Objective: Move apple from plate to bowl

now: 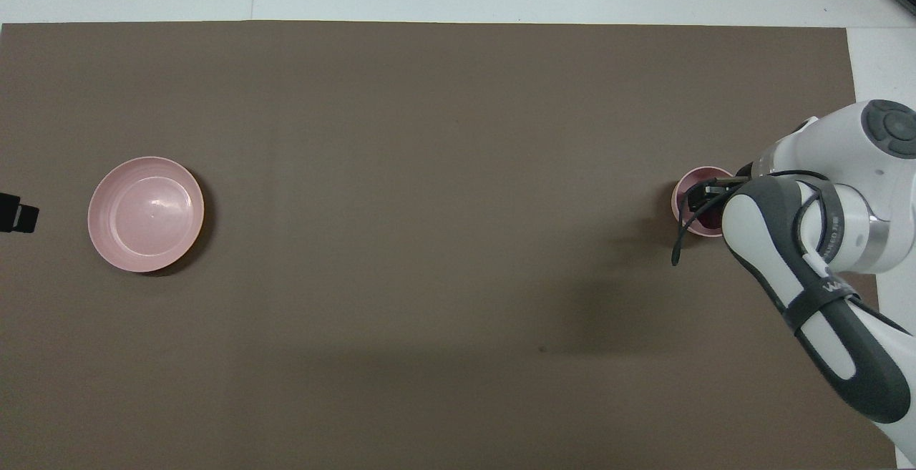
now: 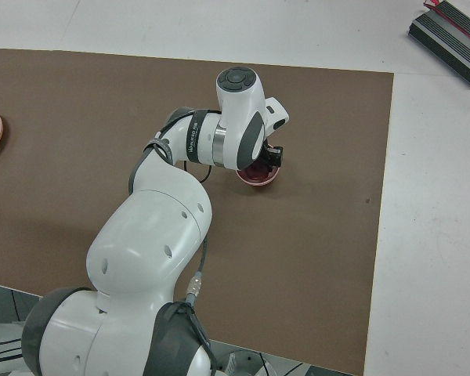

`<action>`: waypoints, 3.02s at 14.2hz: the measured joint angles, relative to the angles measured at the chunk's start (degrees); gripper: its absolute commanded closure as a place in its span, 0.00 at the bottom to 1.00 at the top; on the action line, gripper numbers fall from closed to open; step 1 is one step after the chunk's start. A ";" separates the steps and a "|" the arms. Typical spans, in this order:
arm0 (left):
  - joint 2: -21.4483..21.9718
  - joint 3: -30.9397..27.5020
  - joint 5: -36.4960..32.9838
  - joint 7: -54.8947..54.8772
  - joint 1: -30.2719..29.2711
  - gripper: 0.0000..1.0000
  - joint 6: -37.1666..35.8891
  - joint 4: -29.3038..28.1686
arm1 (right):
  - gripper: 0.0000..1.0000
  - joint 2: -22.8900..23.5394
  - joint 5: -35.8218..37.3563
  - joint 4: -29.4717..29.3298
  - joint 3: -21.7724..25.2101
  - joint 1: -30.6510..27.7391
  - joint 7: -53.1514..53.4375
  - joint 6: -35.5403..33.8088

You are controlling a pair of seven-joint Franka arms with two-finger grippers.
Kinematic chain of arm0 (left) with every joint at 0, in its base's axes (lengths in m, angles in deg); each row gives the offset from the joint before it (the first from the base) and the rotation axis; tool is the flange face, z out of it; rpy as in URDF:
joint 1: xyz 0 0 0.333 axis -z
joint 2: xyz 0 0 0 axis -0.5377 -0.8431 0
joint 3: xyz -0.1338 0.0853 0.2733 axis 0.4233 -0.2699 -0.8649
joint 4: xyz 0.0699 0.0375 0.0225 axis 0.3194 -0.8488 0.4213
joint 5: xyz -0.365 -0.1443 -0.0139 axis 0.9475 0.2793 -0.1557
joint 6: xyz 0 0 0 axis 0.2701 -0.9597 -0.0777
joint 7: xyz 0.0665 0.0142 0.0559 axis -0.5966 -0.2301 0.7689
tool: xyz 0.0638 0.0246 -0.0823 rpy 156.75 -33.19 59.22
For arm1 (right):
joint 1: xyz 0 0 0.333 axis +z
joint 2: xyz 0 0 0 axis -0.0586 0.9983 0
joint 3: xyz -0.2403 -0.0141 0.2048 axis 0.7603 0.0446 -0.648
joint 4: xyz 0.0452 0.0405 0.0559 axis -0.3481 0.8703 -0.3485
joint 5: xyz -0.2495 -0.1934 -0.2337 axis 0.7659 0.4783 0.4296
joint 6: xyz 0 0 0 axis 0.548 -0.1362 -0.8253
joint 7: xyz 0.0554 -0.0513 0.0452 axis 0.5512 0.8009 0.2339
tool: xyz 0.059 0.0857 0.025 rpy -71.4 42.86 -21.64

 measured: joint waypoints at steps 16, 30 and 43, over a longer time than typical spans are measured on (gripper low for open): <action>0.18 -0.09 -0.05 0.00 0.00 0.00 0.44 -0.96 | 0.00 1.28 0.00 -0.62 -0.03 0.09 0.00 0.02; 0.18 -0.09 -0.05 0.00 0.00 0.00 0.44 -0.97 | 0.00 -12.83 1.64 -16.82 0.15 1.39 4.37 -27.10; 0.20 -0.09 -0.05 0.00 0.00 0.00 0.44 -0.99 | 0.00 -18.82 1.71 -23.65 0.79 0.43 4.41 -41.17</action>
